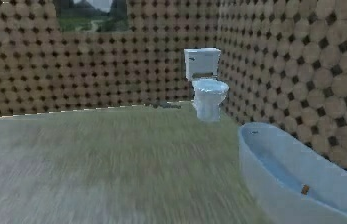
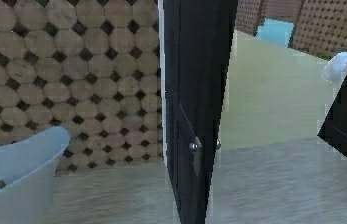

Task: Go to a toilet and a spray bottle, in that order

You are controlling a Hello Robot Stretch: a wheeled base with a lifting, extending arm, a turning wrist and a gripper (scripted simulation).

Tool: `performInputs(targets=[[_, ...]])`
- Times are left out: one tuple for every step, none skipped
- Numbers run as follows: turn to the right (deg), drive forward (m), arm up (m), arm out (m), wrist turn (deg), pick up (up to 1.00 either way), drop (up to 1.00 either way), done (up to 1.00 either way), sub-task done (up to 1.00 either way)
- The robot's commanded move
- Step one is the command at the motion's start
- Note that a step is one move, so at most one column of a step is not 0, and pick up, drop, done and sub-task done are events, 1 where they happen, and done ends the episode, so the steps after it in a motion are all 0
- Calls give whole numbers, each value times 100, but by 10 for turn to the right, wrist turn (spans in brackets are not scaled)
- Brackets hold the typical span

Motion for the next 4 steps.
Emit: performInputs(targets=[[0, 100, 0, 0, 0, 0, 0, 0, 0], [30, 0, 0, 0, 0, 0, 0, 0, 0], [0, 85, 0, 0, 0, 0, 0, 0, 0], [210, 0, 0, 0, 0, 0, 0, 0, 0]])
